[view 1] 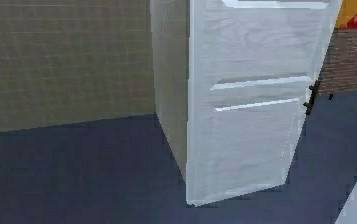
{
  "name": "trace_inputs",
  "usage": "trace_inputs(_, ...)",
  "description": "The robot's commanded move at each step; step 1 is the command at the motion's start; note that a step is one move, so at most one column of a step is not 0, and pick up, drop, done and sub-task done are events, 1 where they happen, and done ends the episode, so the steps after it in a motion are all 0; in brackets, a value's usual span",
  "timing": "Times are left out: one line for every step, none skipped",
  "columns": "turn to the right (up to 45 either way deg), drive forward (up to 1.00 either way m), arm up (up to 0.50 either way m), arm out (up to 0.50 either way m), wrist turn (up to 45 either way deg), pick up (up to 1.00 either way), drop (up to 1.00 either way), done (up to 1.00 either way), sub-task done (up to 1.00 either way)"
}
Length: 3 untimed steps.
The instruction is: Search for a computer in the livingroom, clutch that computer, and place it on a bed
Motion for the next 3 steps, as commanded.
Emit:
trace_inputs(15.0, 0.00, 0.00, 0.00, 0.0, 0.00, 0.00, 0.00, 0.00)
trace_inputs(0.0, 0.65, 0.00, 0.00, 0.0, 0.00, 0.00, 0.00, 0.00)
trace_inputs(45.0, 0.00, 0.00, 0.00, 0.0, 0.00, 0.00, 0.00, 0.00)
